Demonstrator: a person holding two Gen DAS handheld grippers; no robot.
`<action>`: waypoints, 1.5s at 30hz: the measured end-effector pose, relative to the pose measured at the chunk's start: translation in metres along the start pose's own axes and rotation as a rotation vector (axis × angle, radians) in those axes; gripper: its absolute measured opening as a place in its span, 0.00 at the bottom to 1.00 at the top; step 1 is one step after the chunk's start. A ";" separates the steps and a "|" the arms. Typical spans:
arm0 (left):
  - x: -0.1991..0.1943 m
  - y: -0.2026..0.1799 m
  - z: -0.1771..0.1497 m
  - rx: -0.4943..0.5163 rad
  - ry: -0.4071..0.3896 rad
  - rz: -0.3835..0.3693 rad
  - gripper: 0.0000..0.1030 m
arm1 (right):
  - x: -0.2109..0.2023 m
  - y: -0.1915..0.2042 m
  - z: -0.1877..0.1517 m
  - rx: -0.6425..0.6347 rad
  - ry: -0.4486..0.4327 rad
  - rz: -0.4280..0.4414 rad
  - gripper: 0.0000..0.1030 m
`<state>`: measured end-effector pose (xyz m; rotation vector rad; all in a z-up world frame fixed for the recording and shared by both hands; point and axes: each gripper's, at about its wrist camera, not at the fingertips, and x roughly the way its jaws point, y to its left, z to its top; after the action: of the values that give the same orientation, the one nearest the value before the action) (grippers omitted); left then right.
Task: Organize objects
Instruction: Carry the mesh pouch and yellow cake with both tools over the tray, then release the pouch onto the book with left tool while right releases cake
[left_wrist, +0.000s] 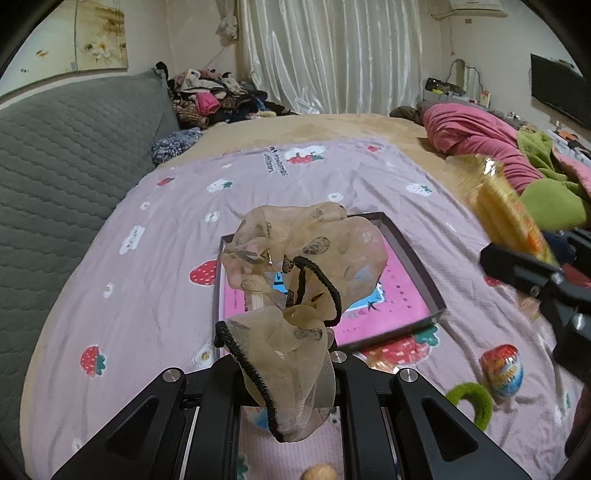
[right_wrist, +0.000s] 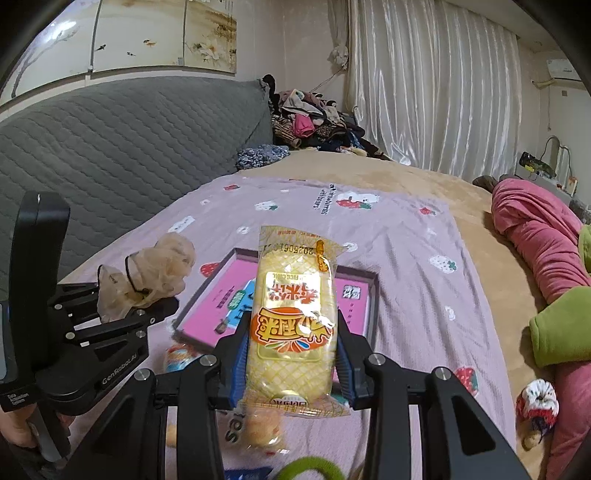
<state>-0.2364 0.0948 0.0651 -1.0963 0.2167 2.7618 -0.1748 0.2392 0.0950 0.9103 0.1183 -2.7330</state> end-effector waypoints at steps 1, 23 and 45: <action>0.005 0.002 0.004 0.005 -0.001 0.003 0.10 | 0.003 -0.003 0.003 0.000 -0.001 -0.003 0.39; 0.151 0.036 0.059 -0.018 0.138 -0.072 0.10 | 0.176 -0.056 0.036 0.033 0.271 -0.014 0.39; 0.247 0.041 0.053 -0.023 0.342 -0.057 0.15 | 0.279 -0.083 0.009 0.132 0.459 -0.044 0.39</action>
<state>-0.4568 0.0892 -0.0641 -1.5506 0.1906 2.5169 -0.4175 0.2570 -0.0654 1.5761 0.0425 -2.5421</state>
